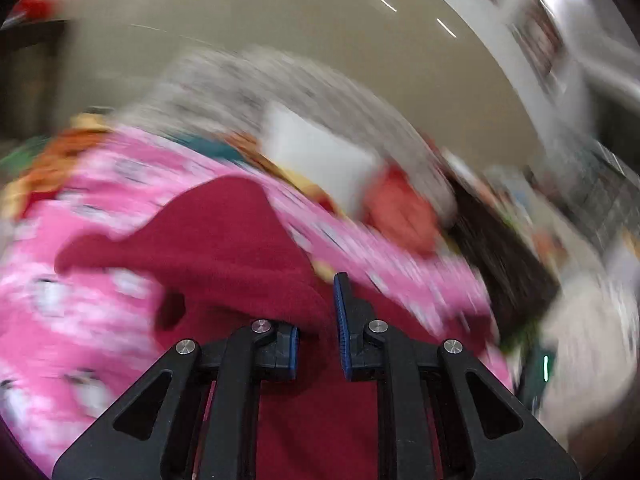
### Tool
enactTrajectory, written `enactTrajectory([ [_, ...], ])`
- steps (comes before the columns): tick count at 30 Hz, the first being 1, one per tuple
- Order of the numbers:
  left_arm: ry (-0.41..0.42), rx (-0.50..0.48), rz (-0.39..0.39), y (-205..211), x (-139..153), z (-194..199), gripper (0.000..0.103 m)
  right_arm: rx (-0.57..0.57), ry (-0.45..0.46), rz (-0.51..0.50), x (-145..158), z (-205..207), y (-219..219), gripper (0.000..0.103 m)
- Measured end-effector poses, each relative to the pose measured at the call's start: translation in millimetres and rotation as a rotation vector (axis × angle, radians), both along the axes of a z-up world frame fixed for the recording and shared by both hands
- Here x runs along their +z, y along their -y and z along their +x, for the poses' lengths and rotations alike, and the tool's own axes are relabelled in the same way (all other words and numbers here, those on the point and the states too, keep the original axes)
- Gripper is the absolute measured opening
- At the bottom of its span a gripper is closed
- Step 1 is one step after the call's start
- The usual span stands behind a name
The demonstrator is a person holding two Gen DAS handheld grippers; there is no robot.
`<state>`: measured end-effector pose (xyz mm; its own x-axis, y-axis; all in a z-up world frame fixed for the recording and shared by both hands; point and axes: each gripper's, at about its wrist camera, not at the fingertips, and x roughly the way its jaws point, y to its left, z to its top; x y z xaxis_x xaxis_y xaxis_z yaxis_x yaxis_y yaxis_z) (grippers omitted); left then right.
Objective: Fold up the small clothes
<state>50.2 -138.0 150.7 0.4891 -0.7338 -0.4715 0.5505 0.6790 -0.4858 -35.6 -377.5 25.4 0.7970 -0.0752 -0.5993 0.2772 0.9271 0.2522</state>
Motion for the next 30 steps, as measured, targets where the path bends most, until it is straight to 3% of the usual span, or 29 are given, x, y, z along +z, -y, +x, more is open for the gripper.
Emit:
enactTrajectory([
  [2, -0.059, -0.108, 0.068, 30, -26, -4, 0.015, -0.046, 0.004, 0.005, 3, -6, 14, 0.101],
  [5, -0.153, -0.079, 0.085, 26, -58, 0, 0.015, -0.087, 0.011, 0.025, 7, -14, 29, 0.101],
  [6, -0.159, -0.047, 0.08, 18, -63, 1, 0.023, -0.087, 0.012, 0.03, 7, -14, 31, 0.101],
  [9, -0.134, 0.079, 0.024, -20, -65, -9, 0.067, -0.077, 0.006, 0.028, 9, -12, 32, 0.101],
  [10, -0.117, 0.12, 0.006, -30, -65, -13, 0.073, -0.059, 0.008, 0.028, 10, -8, 28, 0.101],
  [14, -0.046, 0.277, 0.019, -67, -65, -15, 0.073, 0.11, -0.01, 0.016, 13, 18, -4, 0.101],
  [17, -0.008, 0.361, 0.08, -75, -75, -13, 0.073, 0.244, -0.022, -0.042, 18, 43, -41, 0.101],
  [22, -0.054, 0.341, 0.172, -70, -113, -4, 0.073, 0.336, -0.01, -0.147, 26, 92, -94, 0.101],
  [25, -0.077, 0.326, 0.193, -68, -122, -3, 0.073, 0.363, -0.072, -0.147, 15, 134, -115, 0.1],
  [26, -0.08, 0.325, 0.196, -69, -124, -3, 0.073, 0.382, -0.101, -0.139, 9, 148, -121, 0.097],
  [27, -0.08, 0.324, 0.193, -70, -124, -3, 0.073, 0.422, -0.141, -0.134, -2, 164, -128, 0.08],
  [28, -0.082, 0.323, 0.189, -71, -126, -2, 0.073, 0.442, -0.162, -0.138, -7, 171, -129, 0.048],
  [29, -0.085, 0.322, 0.185, -72, -128, -1, 0.073, 0.465, -0.202, -0.151, -16, 183, -132, 0.037],
  [30, -0.086, 0.32, 0.185, -72, -128, -2, 0.073, 0.464, -0.205, -0.152, -18, 185, -131, 0.034],
])
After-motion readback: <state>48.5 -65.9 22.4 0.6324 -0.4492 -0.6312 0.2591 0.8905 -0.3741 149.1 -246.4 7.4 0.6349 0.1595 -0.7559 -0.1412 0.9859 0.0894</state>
